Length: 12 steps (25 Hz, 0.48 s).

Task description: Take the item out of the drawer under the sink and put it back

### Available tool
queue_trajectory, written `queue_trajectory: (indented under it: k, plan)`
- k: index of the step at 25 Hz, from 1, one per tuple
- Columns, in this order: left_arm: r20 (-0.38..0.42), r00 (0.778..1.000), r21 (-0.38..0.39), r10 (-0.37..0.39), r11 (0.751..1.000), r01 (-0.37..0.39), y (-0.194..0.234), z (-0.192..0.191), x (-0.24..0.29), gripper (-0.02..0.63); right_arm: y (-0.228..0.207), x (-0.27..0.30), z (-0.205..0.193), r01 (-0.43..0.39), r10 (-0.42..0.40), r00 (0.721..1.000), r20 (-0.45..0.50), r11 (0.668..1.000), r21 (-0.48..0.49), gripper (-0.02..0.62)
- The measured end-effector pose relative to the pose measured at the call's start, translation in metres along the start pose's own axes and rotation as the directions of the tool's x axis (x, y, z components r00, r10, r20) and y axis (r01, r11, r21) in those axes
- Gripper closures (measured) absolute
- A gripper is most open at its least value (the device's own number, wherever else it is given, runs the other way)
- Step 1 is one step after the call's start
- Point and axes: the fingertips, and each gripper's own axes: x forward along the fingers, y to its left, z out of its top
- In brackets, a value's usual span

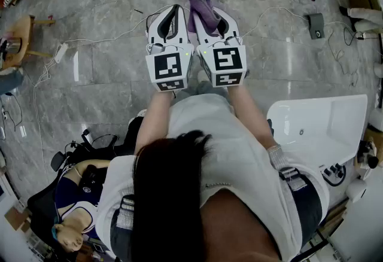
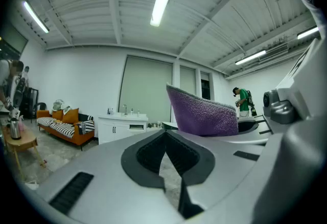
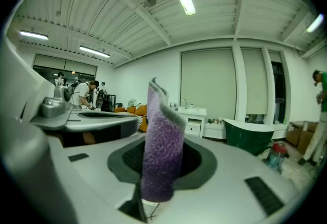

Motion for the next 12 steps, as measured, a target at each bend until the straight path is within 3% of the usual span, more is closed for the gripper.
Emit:
queue_trajectory:
  k: [12]
  plan:
    - [-0.011, 1.0, 0.001, -0.019, 1.0, 0.019, 0.012, -0.002, -0.006, 0.603, 0.014, 0.003, -0.004, 0.004, -0.004, 1.0, 0.006, 1.0, -0.002, 0.476]
